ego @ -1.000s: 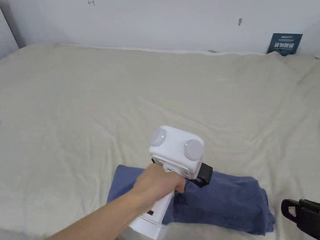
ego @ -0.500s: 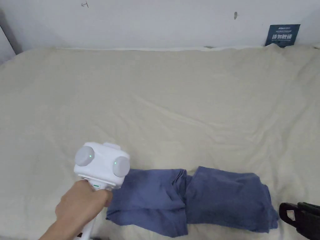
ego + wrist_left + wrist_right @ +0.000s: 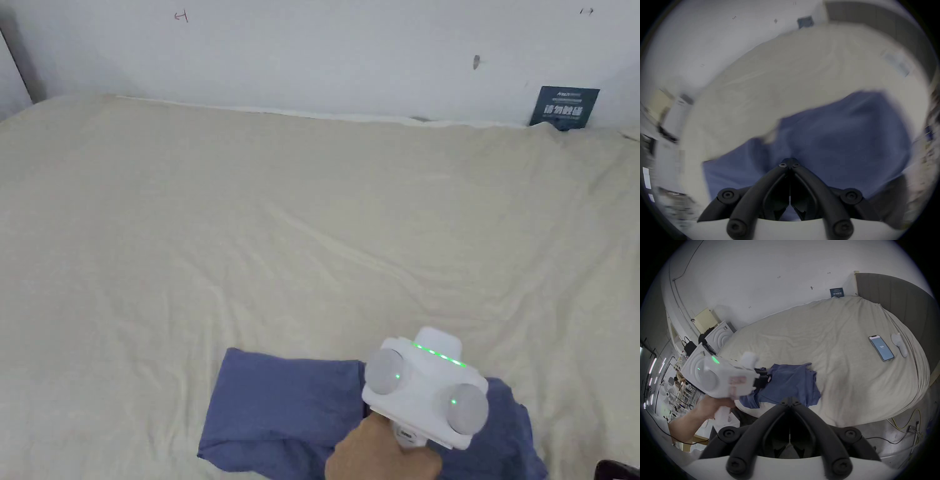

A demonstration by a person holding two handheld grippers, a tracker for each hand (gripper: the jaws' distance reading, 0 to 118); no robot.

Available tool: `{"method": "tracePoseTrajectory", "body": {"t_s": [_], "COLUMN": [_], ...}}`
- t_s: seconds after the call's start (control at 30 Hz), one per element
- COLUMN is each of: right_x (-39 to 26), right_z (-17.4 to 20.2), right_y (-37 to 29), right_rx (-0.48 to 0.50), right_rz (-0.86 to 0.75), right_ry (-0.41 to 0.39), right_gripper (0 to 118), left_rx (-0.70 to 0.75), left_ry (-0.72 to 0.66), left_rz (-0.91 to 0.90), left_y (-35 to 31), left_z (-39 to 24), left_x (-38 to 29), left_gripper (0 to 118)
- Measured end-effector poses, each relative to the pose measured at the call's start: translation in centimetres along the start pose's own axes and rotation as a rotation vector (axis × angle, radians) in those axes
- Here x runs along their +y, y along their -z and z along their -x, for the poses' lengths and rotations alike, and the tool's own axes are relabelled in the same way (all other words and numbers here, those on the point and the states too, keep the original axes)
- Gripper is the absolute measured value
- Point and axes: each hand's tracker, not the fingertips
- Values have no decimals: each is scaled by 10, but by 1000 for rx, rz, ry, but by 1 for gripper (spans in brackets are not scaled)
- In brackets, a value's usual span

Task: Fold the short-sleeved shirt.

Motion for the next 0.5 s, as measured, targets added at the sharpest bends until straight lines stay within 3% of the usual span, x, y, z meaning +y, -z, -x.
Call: {"method": "tracePoseTrajectory", "body": {"t_s": [0.1,0.27,0.37,0.43,0.47,0.5], "right_x": [7,17,21,25,27,28], "right_z": [5,23,38,47,51,55], "right_y": [9,39,62,77,83,87], "right_rx": [-5,49,54,44,38,48], "right_rz": [-14,-20,-12,3,17,25], "right_ry": [6,17,-8,-8,0,2], "right_gripper": [0,0,0,0,0,0], "left_rx": [-189,-256,-268,-356,-415,-442], "left_ry": [-105,-353,-462,-508,-522,-498], "left_rz": [-15,27,24,-3,-8,-12], "left_y": [-26,-48,-52,-48,-44,-38], "left_z": [83,245,304,325,331,336], "left_x": [-12,-66,-91,-98,-98,-97], "left_gripper": [0,0,0,0,17,80]}}
